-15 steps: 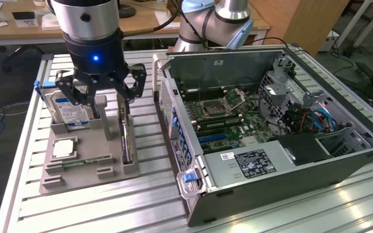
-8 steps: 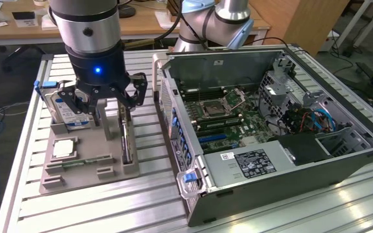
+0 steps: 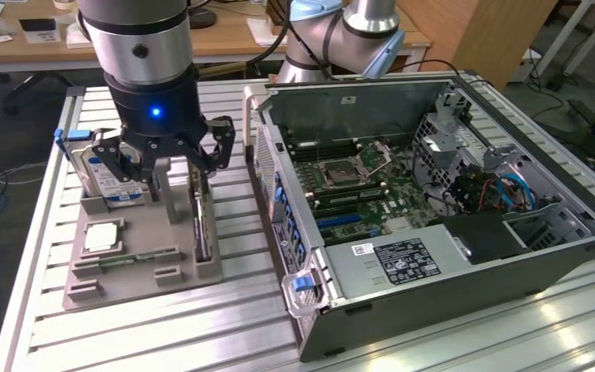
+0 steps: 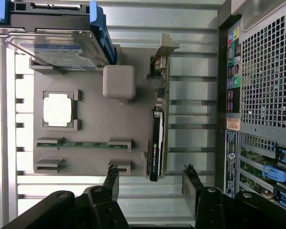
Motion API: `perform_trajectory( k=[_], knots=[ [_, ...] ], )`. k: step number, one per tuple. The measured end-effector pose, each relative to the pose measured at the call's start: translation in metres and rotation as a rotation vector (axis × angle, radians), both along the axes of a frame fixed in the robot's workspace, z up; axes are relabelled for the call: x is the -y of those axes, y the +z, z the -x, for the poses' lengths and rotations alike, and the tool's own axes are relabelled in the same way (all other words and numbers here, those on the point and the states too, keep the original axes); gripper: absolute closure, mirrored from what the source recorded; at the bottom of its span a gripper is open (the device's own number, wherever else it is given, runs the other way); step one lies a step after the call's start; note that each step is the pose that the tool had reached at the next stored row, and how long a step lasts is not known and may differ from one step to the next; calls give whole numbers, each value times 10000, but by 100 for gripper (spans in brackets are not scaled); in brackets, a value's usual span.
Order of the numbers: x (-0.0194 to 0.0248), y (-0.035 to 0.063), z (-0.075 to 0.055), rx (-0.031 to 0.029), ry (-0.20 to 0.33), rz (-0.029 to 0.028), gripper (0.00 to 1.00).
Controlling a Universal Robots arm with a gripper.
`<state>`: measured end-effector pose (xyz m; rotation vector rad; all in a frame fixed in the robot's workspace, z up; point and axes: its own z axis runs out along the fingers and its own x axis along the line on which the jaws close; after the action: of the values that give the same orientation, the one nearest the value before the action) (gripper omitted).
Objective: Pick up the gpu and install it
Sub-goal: 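Pick up the gpu and move the gpu toward the slot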
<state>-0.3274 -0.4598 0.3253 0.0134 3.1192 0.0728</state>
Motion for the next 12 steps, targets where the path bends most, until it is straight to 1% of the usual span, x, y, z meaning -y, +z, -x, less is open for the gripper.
perform_trajectory(
  k=[3,6,12],
  knots=[
    [0,-1,-5,1,1,-2,35],
    [0,0,-57,1,1,-2,35],
    [-3,0,-59,1,-1,0,35]
  ],
)
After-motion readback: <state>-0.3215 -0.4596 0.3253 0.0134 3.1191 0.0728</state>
